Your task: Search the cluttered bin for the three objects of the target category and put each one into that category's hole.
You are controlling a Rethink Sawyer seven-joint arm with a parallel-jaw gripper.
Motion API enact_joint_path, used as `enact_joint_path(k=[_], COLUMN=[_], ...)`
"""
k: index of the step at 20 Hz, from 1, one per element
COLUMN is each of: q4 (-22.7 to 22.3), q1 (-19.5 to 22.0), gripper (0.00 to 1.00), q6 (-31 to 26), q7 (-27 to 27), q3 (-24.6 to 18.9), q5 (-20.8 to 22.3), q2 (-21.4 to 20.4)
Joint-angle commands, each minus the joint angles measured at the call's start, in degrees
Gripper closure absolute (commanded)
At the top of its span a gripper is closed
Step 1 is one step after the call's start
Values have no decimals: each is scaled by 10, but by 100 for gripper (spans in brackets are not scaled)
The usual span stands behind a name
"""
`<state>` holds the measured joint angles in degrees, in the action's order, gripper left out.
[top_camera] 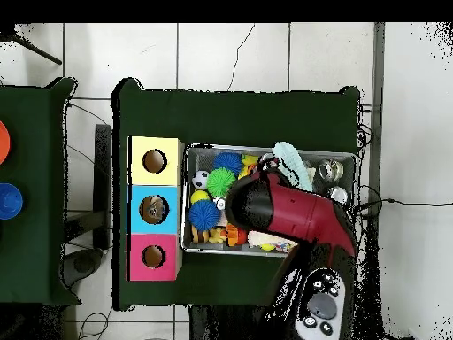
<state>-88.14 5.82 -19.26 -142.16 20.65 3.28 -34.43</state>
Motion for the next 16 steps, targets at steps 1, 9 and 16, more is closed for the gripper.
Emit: enact_joint_path(k=[1,9,16], q4=[45,57,61], q1=[50,69,70], gripper=[0,0,0], q6=[22,16,8], q7=[101,81,61], q3=[-99,-121,-130], q5=[69,115,137], q2=[25,24,20])
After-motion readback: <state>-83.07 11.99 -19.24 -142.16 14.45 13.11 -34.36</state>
